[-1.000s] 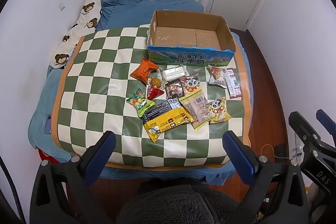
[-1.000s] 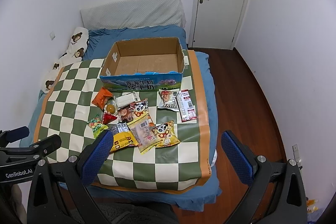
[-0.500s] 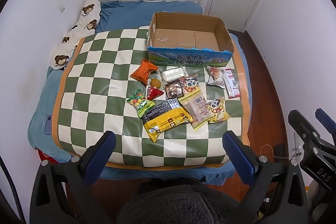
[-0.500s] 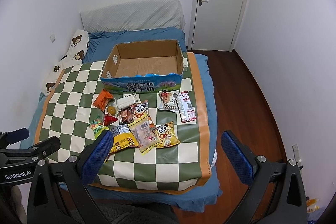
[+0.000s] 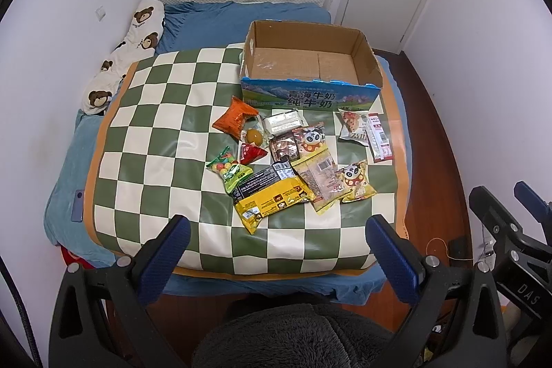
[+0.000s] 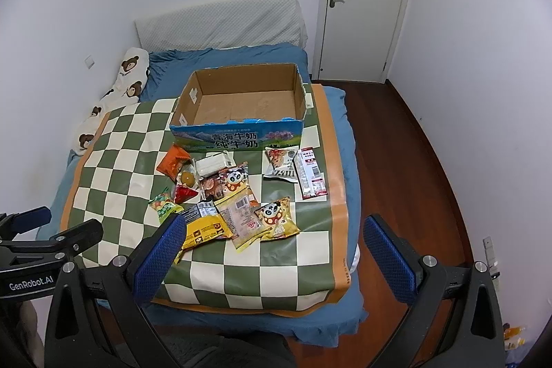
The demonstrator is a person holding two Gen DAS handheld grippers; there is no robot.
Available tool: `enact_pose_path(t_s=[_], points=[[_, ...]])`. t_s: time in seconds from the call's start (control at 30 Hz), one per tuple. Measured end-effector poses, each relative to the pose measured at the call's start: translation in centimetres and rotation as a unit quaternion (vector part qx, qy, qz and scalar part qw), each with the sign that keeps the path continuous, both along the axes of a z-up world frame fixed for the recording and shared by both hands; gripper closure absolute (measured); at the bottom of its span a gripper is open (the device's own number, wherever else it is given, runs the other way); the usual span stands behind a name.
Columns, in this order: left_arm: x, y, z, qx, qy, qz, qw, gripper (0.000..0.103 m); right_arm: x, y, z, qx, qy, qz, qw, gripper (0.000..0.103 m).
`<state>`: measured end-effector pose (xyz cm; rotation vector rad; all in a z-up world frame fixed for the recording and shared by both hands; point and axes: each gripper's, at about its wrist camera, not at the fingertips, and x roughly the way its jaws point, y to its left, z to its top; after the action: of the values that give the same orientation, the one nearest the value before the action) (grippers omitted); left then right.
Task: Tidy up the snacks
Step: 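Grasp the yellow-black chip bag with the left tool while the right tool grasps the clear bread bag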
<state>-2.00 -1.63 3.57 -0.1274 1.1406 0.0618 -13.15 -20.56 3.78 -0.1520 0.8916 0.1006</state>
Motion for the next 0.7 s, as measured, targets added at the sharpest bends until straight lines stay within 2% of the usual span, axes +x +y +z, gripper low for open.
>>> enact_pose_path(t_s=[0.17, 0.23, 0.3, 0.37, 0.47, 0.53, 0.57, 0.63, 0.67, 0.7], points=[[0.7, -0.4, -0.3, 0.012, -0.015, -0.018, 0.9997, 0.0, -0.2, 0.0, -0.4, 0.004, 0.003, 0.0, 1.0, 0.0], [2.0, -0.8, -1.6, 0.044, -0.023, -0.043, 0.9978, 0.0, 0.4, -0.3, -1.9, 0.011, 0.014, 0.003, 1.0, 0.0], [3.8, -1.2, -3.7, 0.093, -0.027, -0.079, 0.9921, 0.0, 1.7, -0.5, -3.9, 0.022, 0.036, 0.007, 0.999, 0.0], [6.0, -1.7, -6.7, 0.133, -0.004, -0.125, 0.9832, 0.0, 3.3, -0.7, -6.3, 0.038, 0.06, 0.014, 0.997, 0.0], [8.8, -2.1, -12.3, 0.146, 0.054, -0.191, 0.9691, 0.0, 6.2, -0.7, -11.2, 0.042, 0.099, 0.018, 0.994, 0.0], [10.0, -2.4, -16.0, 0.163, 0.085, -0.228, 0.9562, 0.0, 7.9, -0.7, -14.9, 0.041, 0.123, 0.017, 0.991, 0.0], [10.8, -2.9, -18.3, 0.164, 0.105, -0.258, 0.9463, 0.0, 8.8, -0.7, -16.9, 0.043, 0.141, 0.013, 0.989, 0.0], [11.1, -3.4, -21.8, 0.164, 0.123, -0.291, 0.9344, 0.0, 10.3, -1.0, -20.7, 0.051, 0.169, 0.009, 0.984, 0.001], [11.3, -3.9, -24.0, 0.169, 0.135, -0.32, 0.9225, 0.0, 10.8, -1.2, -22.2, 0.053, 0.181, 0.004, 0.982, 0.001], [11.6, -4.1, -25.6, 0.172, 0.14, -0.336, 0.9152, 0.0, 11.2, -1.1, -23.4, 0.054, 0.191, 0.003, 0.98, 0.001]])
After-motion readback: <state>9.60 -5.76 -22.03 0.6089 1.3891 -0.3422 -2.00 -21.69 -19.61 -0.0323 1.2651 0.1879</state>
